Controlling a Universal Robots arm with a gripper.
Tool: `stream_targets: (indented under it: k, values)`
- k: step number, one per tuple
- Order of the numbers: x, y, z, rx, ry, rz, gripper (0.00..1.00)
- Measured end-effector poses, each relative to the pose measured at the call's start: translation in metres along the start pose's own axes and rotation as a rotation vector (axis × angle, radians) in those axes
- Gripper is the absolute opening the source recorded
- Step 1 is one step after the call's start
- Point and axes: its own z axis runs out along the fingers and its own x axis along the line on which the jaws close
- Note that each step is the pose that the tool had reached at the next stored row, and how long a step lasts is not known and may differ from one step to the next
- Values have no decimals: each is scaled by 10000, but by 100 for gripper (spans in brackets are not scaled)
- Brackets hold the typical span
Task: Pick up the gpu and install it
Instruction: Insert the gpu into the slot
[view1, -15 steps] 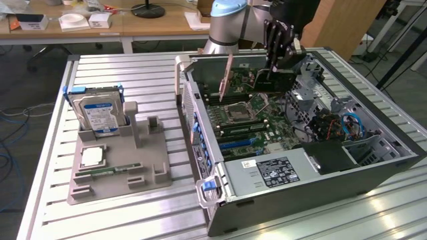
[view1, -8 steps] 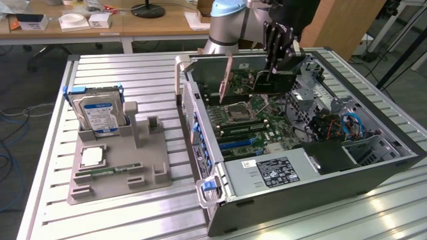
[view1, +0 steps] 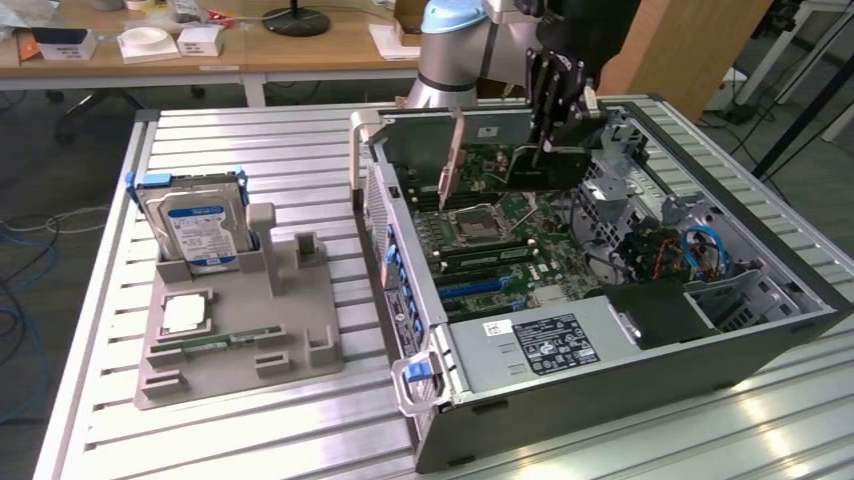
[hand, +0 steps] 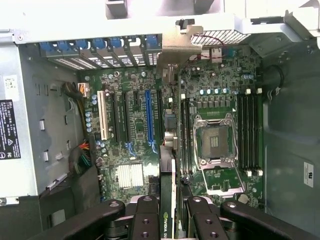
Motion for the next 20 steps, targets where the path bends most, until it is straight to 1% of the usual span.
stream_targets:
  k: [8,20]
  values:
    - [4,2,51,18,8,0,26]
    - [12,3,111,30,41,-2,26]
